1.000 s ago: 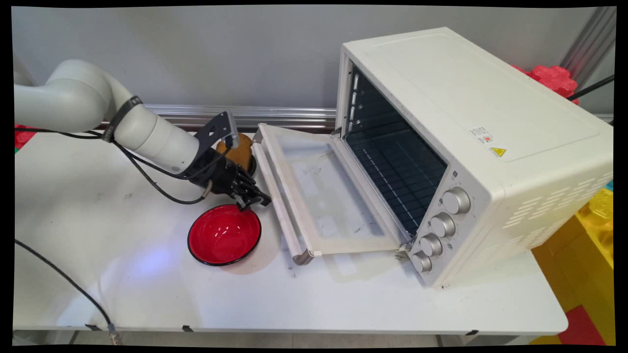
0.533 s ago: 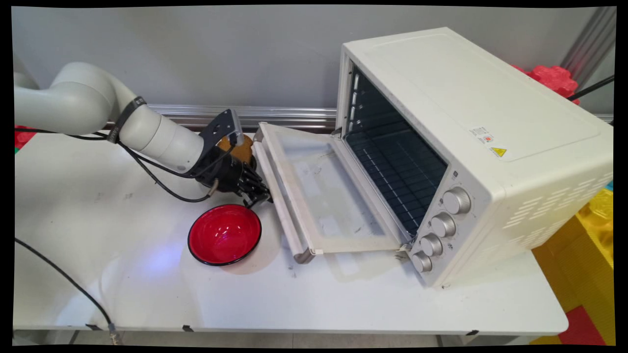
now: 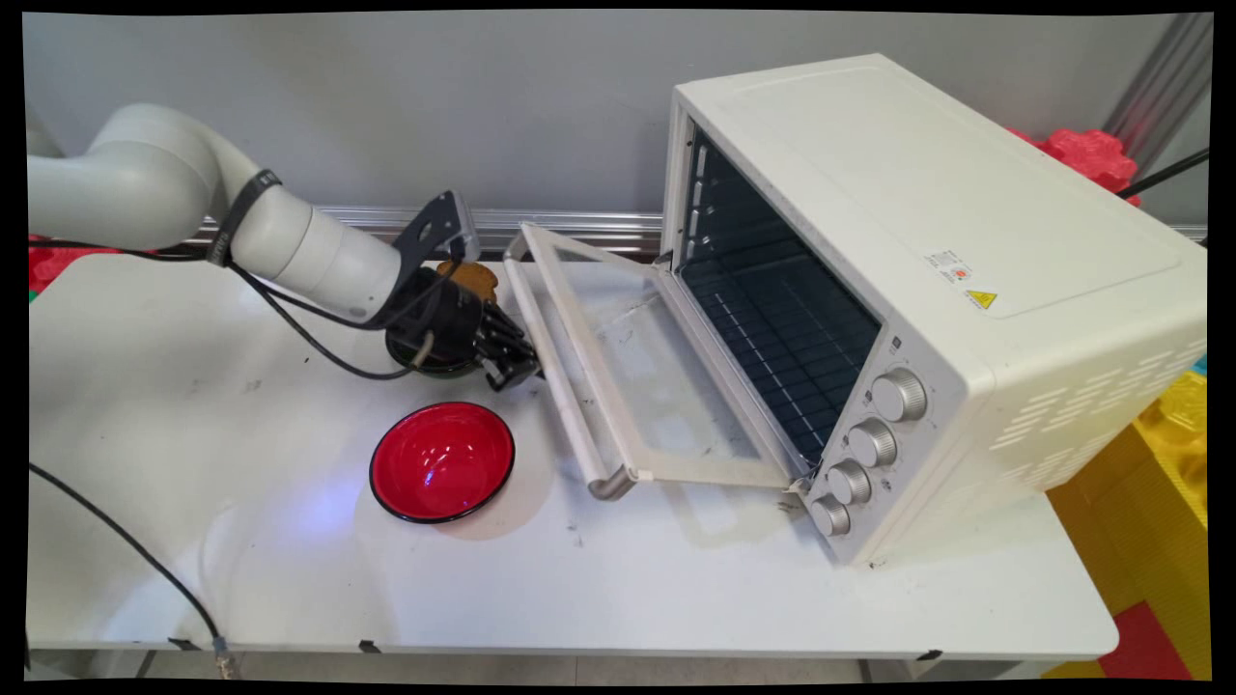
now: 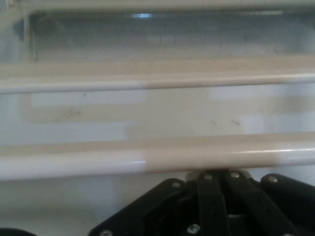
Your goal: Close the oven
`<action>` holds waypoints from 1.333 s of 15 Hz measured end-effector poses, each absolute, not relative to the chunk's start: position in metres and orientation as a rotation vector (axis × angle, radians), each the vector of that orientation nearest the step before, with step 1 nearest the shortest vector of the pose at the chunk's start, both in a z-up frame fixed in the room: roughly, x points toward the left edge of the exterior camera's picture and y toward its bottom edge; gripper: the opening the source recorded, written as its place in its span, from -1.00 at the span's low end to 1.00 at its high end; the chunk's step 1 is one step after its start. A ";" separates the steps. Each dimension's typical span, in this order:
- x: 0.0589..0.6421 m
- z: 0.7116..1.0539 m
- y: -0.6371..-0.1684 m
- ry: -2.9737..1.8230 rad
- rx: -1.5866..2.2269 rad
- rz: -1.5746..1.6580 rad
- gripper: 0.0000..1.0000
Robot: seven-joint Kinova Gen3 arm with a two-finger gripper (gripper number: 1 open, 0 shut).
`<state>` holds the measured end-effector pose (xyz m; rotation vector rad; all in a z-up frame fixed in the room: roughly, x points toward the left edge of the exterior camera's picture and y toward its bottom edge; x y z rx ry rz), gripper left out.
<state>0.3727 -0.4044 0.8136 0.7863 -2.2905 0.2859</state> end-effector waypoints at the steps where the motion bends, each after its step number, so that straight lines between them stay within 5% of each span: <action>1: 0.372 0.818 -0.406 -2.280 0.785 0.290 -1.00; 20: 0.344 0.892 -0.452 -2.091 0.765 0.360 -1.00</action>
